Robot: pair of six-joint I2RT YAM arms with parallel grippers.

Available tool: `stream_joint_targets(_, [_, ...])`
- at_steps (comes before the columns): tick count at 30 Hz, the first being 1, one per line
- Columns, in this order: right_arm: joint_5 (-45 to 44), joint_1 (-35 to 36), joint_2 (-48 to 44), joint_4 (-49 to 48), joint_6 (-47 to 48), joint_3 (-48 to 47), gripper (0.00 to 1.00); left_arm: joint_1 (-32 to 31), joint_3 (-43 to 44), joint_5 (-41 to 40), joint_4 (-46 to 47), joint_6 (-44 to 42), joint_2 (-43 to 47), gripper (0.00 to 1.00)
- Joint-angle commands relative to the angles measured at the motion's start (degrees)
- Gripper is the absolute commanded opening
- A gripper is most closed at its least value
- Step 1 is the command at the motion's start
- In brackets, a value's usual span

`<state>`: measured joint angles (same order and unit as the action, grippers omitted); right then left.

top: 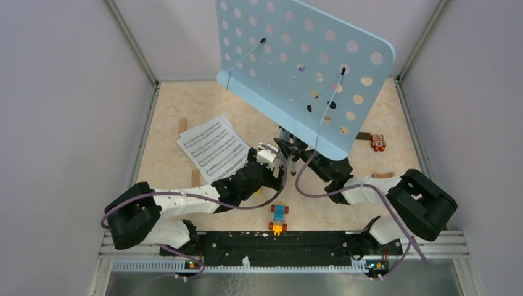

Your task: Pack up the instrument practice props

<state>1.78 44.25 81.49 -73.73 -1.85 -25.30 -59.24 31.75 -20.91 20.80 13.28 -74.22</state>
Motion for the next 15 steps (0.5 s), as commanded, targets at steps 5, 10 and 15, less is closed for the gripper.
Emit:
stream_joint_targets(5, [-10.5, -0.3, -7.3, -5.0, -15.3, 0.9, 0.0, 0.1, 1.4, -1.6, 13.3, -10.6, -6.7, 0.99])
stream_joint_targets(10, [-14.0, -0.2, -12.3, -3.3, -21.5, 4.6, 0.0, 0.2, 3.9, -1.0, 15.8, -14.0, -11.5, 0.99])
stream_joint_targets(15, [-16.5, -0.2, -17.5, -5.1, -25.2, 9.7, 0.0, 0.2, 7.1, 1.3, 15.7, -14.8, -16.1, 0.98])
